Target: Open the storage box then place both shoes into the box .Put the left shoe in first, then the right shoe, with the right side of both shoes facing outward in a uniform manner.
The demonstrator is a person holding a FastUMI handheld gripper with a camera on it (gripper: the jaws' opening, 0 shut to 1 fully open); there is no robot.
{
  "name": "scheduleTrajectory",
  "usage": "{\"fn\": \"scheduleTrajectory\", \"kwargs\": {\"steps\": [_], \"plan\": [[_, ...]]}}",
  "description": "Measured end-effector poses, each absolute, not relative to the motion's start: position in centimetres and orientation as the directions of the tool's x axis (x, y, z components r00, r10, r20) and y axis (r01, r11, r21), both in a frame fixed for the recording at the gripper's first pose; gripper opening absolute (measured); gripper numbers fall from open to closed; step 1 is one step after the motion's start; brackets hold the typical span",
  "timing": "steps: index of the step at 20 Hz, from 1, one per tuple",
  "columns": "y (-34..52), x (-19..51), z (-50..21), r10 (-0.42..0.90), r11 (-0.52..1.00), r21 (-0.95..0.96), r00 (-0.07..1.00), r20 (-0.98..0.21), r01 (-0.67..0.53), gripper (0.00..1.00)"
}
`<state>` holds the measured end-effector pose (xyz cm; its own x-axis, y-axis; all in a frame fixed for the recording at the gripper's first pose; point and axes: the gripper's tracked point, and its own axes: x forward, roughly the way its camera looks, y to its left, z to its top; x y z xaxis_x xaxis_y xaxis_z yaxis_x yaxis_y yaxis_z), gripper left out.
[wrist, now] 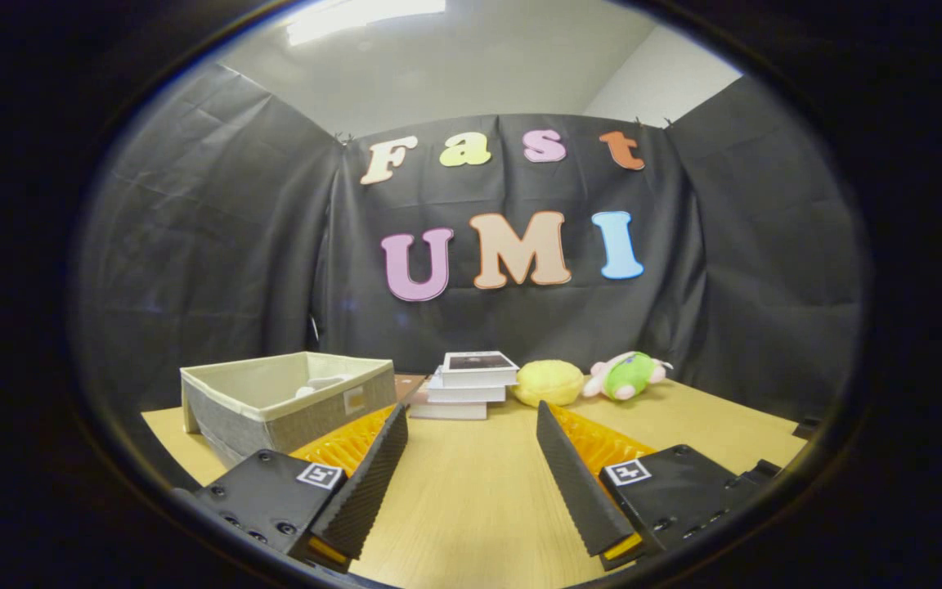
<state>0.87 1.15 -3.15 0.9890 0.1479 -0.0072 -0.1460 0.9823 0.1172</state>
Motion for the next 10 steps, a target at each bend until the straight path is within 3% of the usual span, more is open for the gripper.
{"fn": "scheduleTrajectory", "kwargs": {"steps": [10], "plan": [[0.96, 0.76, -3.58, 0.147, 0.982, 0.125, 0.989, -0.014, -0.144, 1.0]]}}
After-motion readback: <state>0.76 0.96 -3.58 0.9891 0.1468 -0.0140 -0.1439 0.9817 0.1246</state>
